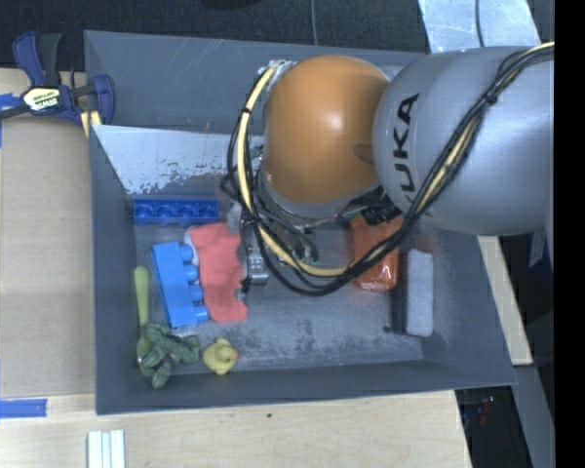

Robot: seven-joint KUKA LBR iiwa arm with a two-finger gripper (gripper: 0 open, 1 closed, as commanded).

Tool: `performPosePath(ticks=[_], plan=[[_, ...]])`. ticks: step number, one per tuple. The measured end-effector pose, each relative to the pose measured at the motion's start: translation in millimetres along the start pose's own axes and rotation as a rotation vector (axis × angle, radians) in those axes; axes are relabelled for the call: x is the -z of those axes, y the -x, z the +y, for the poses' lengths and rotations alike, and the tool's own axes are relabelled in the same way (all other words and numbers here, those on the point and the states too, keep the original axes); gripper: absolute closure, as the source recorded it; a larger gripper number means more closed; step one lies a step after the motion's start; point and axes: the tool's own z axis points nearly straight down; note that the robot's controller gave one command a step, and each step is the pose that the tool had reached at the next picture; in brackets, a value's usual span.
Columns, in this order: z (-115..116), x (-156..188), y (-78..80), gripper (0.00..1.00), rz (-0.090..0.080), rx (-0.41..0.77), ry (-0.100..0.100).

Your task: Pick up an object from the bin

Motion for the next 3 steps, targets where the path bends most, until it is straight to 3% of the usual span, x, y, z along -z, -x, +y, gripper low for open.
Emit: performPosePath(ticks=[1,2,3], plan=[[-0.6,4.8,1.7,0.0,-0.009,-0.003,0.002],[13.4,-36.7,34.1,0.0,-0.016,0.08,0.004],[22.6,-57.1,62.9,0.0,-0.011,-0.045,0.004]])
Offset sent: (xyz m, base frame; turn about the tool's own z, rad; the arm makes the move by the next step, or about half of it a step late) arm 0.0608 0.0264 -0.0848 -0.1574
